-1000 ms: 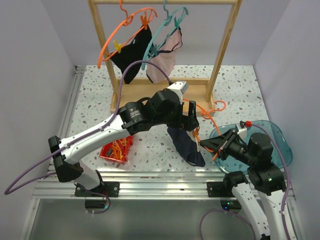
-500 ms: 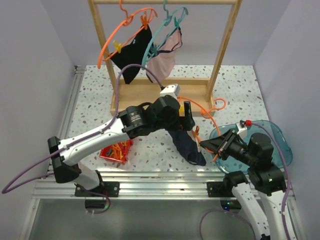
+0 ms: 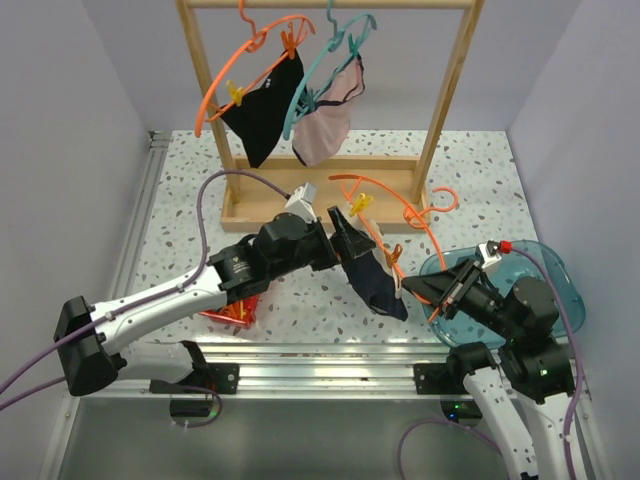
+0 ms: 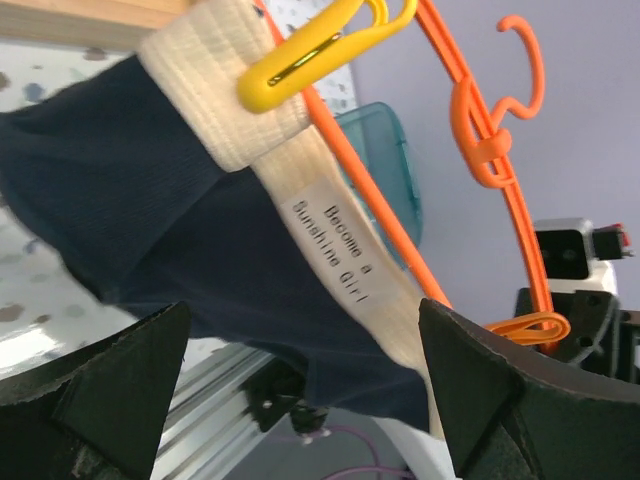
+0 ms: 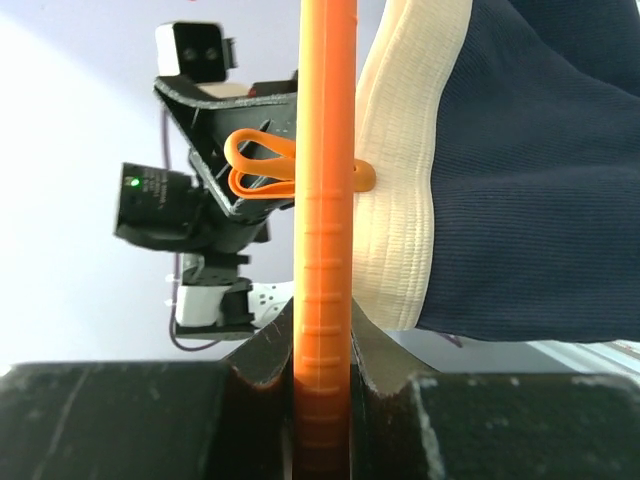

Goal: Remove the underwear clipped to the hanger

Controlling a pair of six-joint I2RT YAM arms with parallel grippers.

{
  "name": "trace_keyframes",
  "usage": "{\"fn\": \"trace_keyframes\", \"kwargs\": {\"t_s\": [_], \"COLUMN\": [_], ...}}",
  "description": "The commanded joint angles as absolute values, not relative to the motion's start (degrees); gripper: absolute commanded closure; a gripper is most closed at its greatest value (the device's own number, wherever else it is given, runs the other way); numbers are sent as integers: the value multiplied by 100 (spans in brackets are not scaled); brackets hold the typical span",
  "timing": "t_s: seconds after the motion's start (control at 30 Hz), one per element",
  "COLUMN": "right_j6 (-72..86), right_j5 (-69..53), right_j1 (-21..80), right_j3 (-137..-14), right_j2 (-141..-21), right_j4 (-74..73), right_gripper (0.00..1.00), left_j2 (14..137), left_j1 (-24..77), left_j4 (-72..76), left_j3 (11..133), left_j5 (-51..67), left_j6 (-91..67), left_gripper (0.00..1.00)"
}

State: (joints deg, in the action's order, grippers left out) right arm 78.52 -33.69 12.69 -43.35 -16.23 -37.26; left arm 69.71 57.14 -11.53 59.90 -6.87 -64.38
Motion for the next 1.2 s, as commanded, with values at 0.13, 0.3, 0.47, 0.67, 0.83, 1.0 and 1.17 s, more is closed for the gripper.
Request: {"fn": "trace_keyframes", "kwargs": {"t_s": [0.13,0.3,0.47,0.67,0.83,1.0,1.17], "right_j6": [8200,8288,7543,4978,2596,1618,1556], "right_j5": [-3621,-3551,-3498,-2851,-1944,-1600,-1529], "right_j1": [1257,1257,1257,1248,1248,1475,1538], "right_j3": [-4412,-4456,-4850,-6317,-7829,-8113,-8016], "right_j2": [-1556,-1468,-1774,-2740,-3892,-4377,-4430], "right_j4": [-3050,-3094,-3742,-6295,-7996,-8683,-8579], "right_gripper": [100,100,100,100,100,100,100], "left_j2": [7181,7023,6689,6504,7285,8110,8691], "left_j1": [5651,5651,5634,5625,5607,5607,5599], "left_j4": [1492,1978,95,-1606,-2416,-2611,-2531], "left_j3": [5792,5520,5921,6870,8101,9122,9887], "left_j5": [-70,-88,-447,-914,-661,-220,193], "left_j6": [-7066,-7075,-6585,-5828,-5117,-4422,-3438], "left_gripper": [0,0,0,0,0,0,0]}}
